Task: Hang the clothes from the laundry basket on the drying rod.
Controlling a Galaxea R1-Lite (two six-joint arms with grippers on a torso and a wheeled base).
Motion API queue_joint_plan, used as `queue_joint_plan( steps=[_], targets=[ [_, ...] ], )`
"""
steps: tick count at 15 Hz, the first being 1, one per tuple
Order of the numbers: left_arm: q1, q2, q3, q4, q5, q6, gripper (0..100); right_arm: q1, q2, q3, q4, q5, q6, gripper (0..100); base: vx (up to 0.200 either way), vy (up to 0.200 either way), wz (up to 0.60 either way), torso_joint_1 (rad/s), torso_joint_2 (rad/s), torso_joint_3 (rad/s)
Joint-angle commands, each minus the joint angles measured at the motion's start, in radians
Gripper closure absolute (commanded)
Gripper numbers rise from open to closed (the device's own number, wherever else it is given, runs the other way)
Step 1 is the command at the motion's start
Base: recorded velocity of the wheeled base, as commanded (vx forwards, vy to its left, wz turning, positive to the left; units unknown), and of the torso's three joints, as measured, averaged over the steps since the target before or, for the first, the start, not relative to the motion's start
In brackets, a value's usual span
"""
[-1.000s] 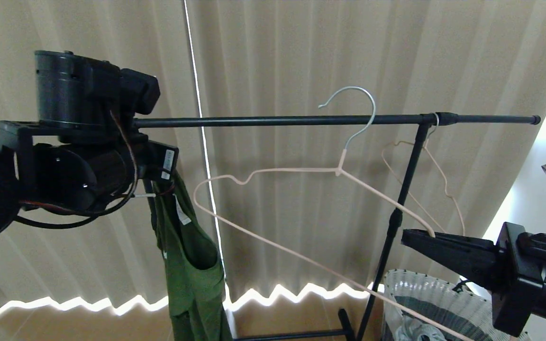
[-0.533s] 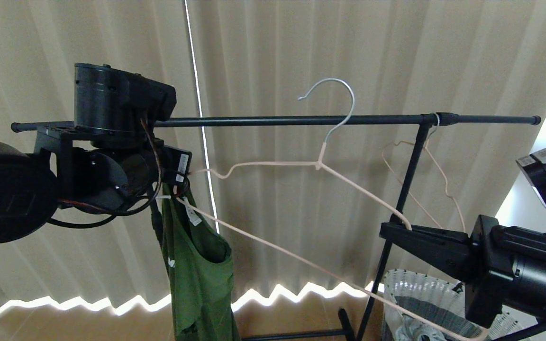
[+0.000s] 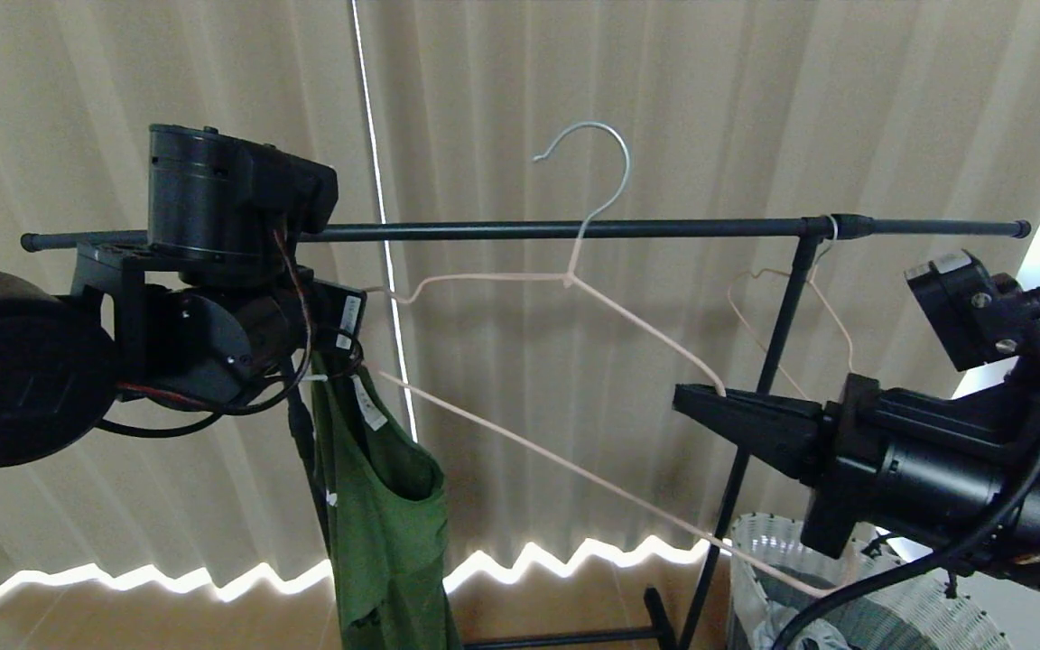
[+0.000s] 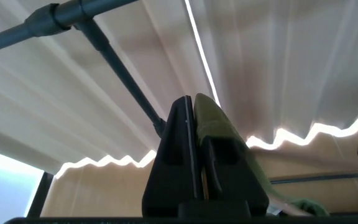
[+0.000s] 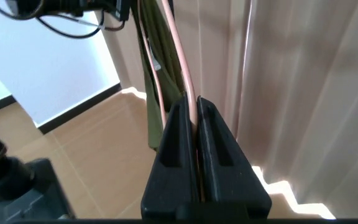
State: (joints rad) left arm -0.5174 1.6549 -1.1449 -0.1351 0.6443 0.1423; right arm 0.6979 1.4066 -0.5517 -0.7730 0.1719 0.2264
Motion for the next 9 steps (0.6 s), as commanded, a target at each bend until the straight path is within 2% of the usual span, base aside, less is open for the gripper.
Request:
queue_joint_plan(
  steps=[1, 7, 9],
  targets=[
    [-0.001, -0.009, 0.002, 0.000, 0.000, 0.000, 100, 0.000, 0.072, -0.005, -0.037, -0.009, 0.001, 100, 0.000, 0.000, 0.00, 0.000, 0.00, 0.000],
    [-0.029, -0.049, 0.004, 0.006, 0.006, 0.000, 100, 0.012, 0.183, -0.076, -0.075, -0.023, 0.001, 100, 0.000, 0.000, 0.00, 0.000, 0.00, 0.000],
    [-0.039, -0.073, 0.005, 0.031, 0.008, 0.002, 100, 0.040, 0.256, -0.119, -0.101, -0.068, -0.001, 100, 0.000, 0.000, 0.00, 0.000, 0.00, 0.000]
  ],
)
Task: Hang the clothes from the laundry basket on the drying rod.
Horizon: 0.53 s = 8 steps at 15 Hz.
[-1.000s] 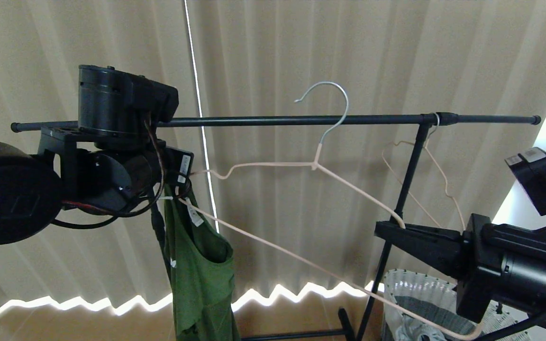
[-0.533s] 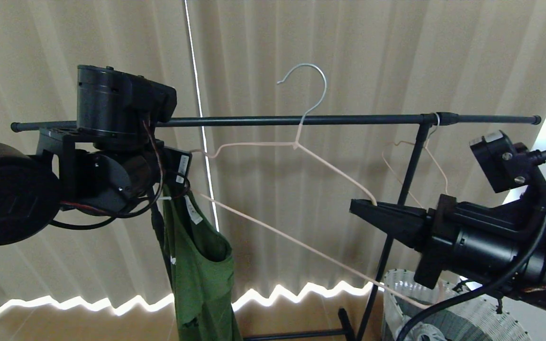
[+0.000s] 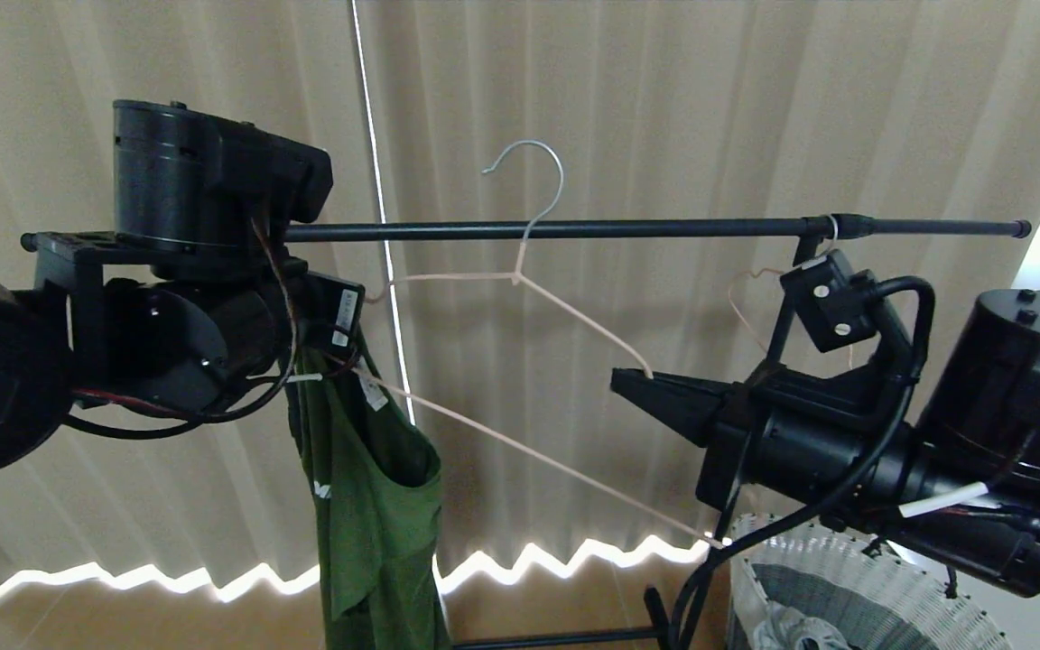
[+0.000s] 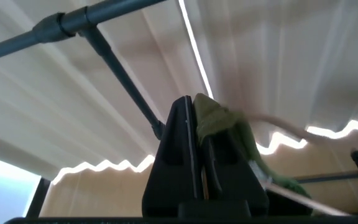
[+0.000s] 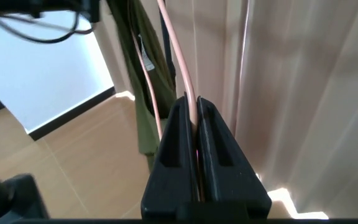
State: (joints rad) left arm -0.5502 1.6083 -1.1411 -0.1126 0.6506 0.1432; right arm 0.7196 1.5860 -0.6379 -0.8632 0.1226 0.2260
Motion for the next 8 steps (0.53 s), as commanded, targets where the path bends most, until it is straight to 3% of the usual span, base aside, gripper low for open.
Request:
queue_joint_plan(
  steps=[1, 8],
  targets=[
    [-0.014, -0.041, 0.001, 0.021, 0.001, -0.001, 100, 0.029, 0.112, -0.057, -0.023, -0.037, 0.000, 100, 0.000, 0.000, 0.00, 0.000, 0.00, 0.000],
    [-0.063, -0.088, 0.004, 0.030, 0.001, 0.001, 100, 0.060, 0.295, -0.192, -0.027, -0.086, 0.000, 100, 0.000, 0.000, 0.00, 0.000, 0.00, 0.000]
  ],
)
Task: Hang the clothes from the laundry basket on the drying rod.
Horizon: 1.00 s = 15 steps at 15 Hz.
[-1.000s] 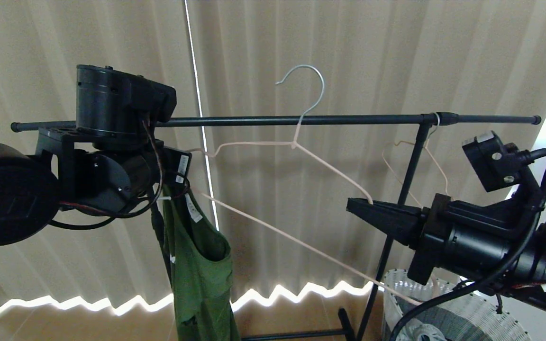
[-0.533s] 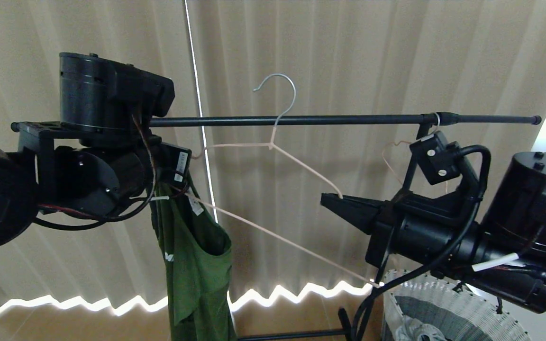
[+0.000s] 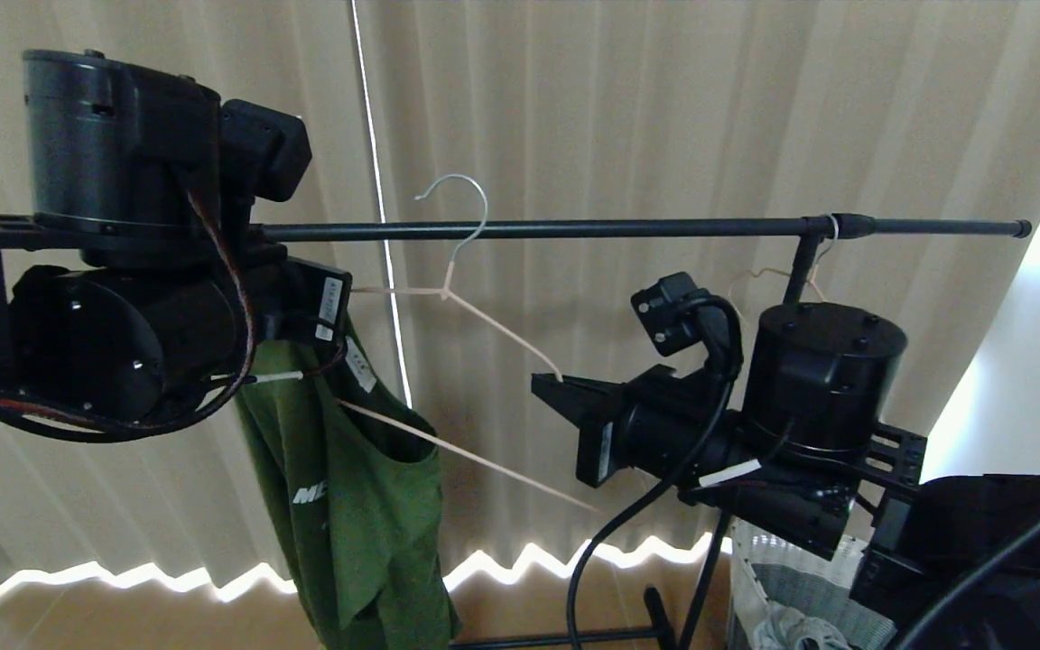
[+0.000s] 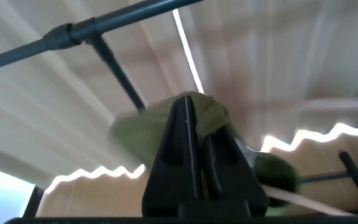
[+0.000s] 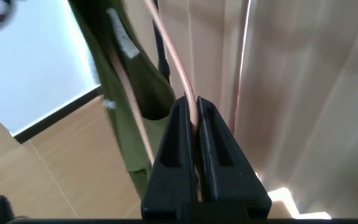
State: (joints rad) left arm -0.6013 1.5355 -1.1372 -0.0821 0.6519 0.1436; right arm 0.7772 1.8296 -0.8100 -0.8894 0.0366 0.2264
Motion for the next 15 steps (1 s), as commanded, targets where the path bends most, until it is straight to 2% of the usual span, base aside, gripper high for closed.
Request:
queue_joint_plan(
  steps=[1, 5, 9, 13, 15],
  targets=[
    [-0.026, -0.017, 0.001, -0.001, 0.000, 0.001, 100, 0.002, 0.056, -0.023, 0.000, 0.000, -0.001, 100, 0.000, 0.000, 0.00, 0.000, 0.00, 0.000],
    [-0.135, -0.020, -0.004, -0.002, -0.002, 0.001, 100, 0.002, 0.056, -0.024, 0.000, 0.000, -0.001, 100, 0.000, 0.000, 0.00, 0.000, 0.00, 0.000],
    [-0.203, -0.035, 0.014, -0.002, -0.035, 0.004, 100, 0.002, 0.043, -0.023, -0.003, 0.000, 0.001, 100, 0.000, 0.000, 0.00, 0.000, 0.00, 0.000],
    [-0.206, -0.094, 0.117, -0.004, -0.160, 0.007, 100, -0.001, -0.003, -0.018, -0.026, 0.000, 0.001, 100, 0.000, 0.000, 0.00, 0.000, 0.00, 0.000],
    [-0.206, -0.110, 0.140, -0.007, -0.195, 0.008, 100, -0.007, -0.036, -0.014, -0.028, 0.000, 0.001, 100, 0.000, 0.000, 0.00, 0.000, 0.00, 0.000]
  ],
)
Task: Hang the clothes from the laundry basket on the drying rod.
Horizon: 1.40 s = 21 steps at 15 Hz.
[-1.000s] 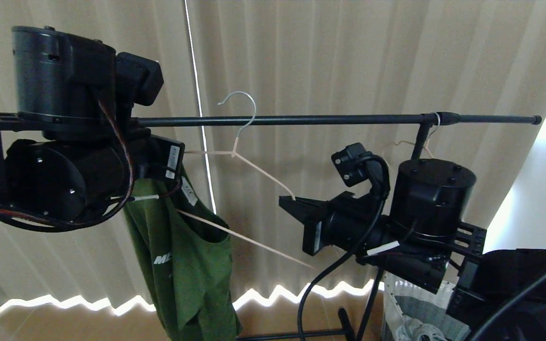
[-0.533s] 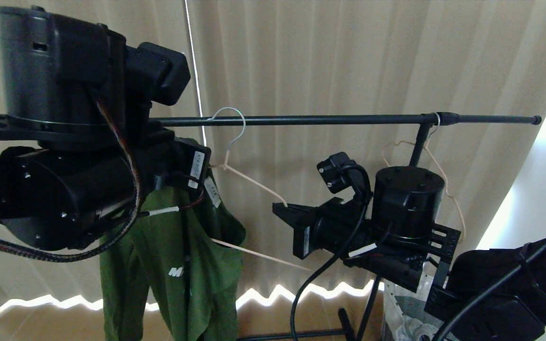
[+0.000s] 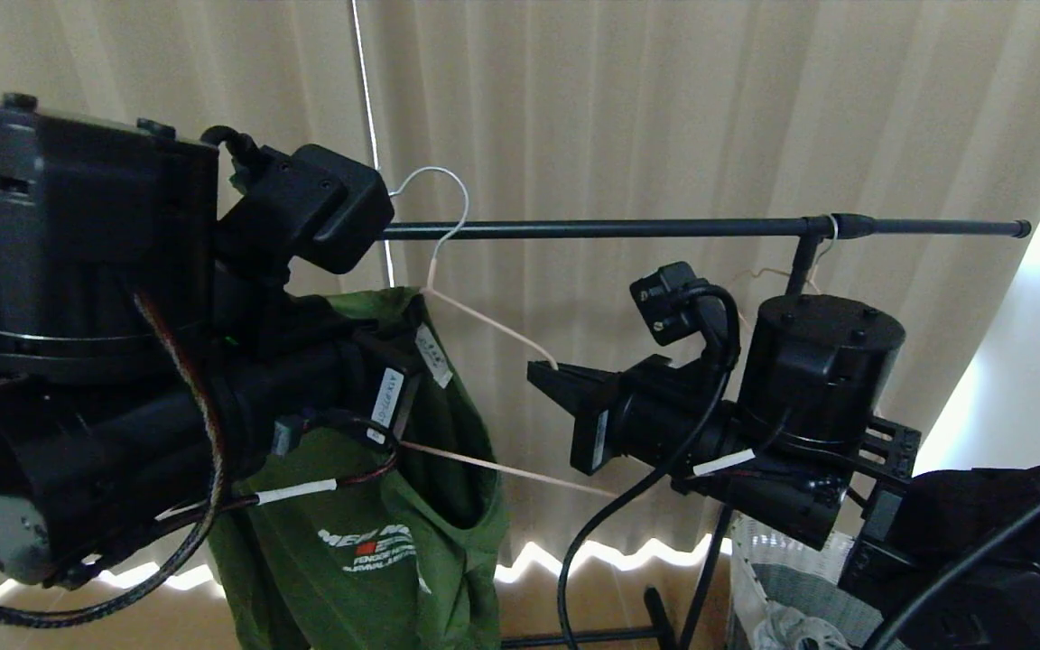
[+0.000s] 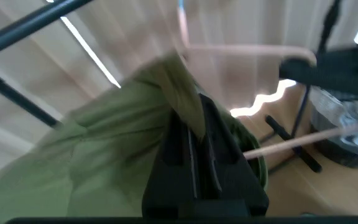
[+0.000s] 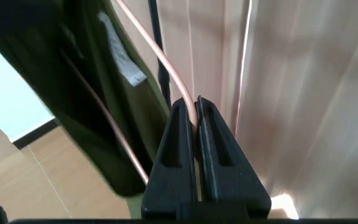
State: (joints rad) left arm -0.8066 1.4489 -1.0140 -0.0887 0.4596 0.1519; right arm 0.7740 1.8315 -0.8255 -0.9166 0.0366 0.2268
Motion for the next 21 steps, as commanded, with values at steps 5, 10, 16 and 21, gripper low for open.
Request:
queue_joint_plan(
  steps=[5, 10, 16, 21],
  targets=[
    [-0.011, -0.025, 0.032, -0.002, -0.006, 0.009, 0, -0.004, -0.112, 0.043, -0.001, -0.001, 0.000, 100, 0.000, 0.000, 0.00, 0.000, 0.00, 0.000],
    [-0.089, -0.117, 0.106, -0.049, -0.039, 0.058, 0, -0.090, -0.242, 0.112, 0.016, -0.001, -0.007, 100, 0.000, 0.000, 0.00, 0.000, 0.00, 0.000],
    [-0.016, -0.225, 0.250, -0.266, -0.098, 0.276, 0, -0.177, -0.408, 0.138, 0.200, 0.005, -0.012, 100, 0.000, 0.000, 0.00, 0.000, 0.00, 0.000],
    [0.211, -0.226, 0.244, -0.327, -0.381, 0.483, 0, -0.177, -0.465, 0.189, 0.248, 0.086, -0.080, 100, 0.000, 0.000, 0.00, 0.000, 0.00, 0.000]
  ],
)
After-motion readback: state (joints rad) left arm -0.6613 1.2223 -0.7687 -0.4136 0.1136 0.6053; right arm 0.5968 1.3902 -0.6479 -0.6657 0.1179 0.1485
